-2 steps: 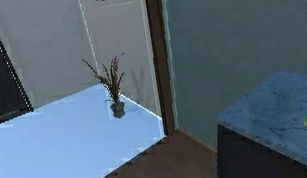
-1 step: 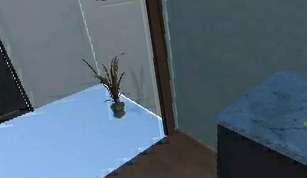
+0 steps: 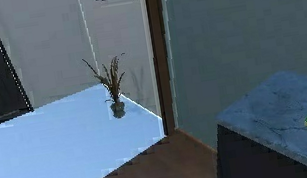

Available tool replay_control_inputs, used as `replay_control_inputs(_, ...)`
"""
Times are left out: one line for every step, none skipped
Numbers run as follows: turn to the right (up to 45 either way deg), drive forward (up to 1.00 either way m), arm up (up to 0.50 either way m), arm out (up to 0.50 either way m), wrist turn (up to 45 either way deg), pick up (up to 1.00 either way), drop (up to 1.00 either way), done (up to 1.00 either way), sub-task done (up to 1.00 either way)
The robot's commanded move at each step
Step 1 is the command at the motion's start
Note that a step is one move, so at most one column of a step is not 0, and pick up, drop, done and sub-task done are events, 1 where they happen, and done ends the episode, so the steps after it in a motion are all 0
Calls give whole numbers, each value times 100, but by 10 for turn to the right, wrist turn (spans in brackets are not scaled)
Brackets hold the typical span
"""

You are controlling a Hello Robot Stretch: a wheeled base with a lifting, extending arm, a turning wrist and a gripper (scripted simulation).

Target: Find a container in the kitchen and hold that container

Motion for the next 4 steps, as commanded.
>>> replay_control_inputs(0,0,0,44,0,0,0,0,0)
replay_control_inputs(0,0,0,0,450,0,0,0,0)
replay_control_inputs(0,0,0,0,450,0,0,0,0)
replay_control_inputs(0,0,0,0,450,0,0,0,0)
